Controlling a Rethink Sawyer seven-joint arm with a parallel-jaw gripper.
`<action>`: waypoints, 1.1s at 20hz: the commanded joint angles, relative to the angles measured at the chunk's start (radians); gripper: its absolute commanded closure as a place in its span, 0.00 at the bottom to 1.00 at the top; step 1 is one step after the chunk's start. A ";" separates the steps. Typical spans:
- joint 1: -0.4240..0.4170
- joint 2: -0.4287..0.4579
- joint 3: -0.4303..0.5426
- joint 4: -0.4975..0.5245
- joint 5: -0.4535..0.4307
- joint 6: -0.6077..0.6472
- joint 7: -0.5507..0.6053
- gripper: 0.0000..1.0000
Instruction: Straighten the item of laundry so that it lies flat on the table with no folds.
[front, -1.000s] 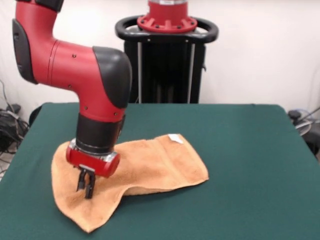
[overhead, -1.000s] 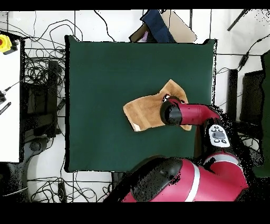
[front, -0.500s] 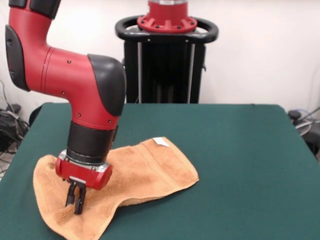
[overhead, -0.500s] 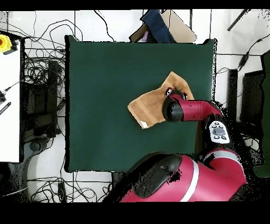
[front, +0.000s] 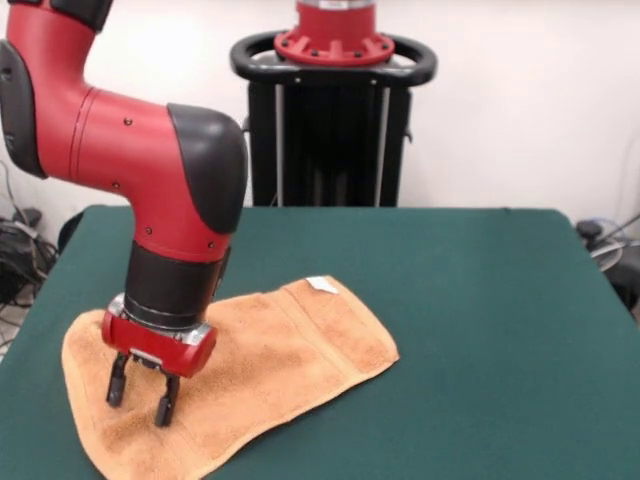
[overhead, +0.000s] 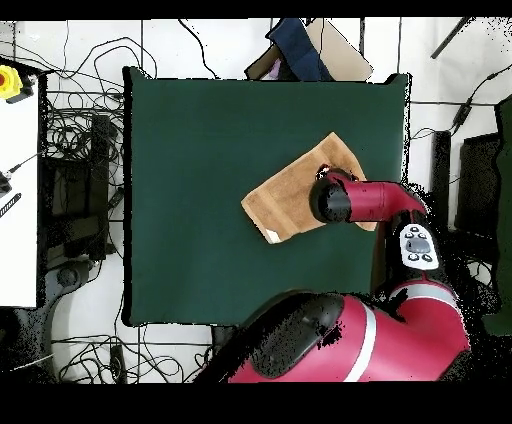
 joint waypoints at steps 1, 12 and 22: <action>0.042 -0.048 0.095 -0.076 0.024 0.424 -0.255 0.00; 0.030 -0.183 0.177 0.201 0.084 0.405 -0.051 0.00; 0.120 -0.139 0.156 0.270 0.174 0.281 0.157 0.00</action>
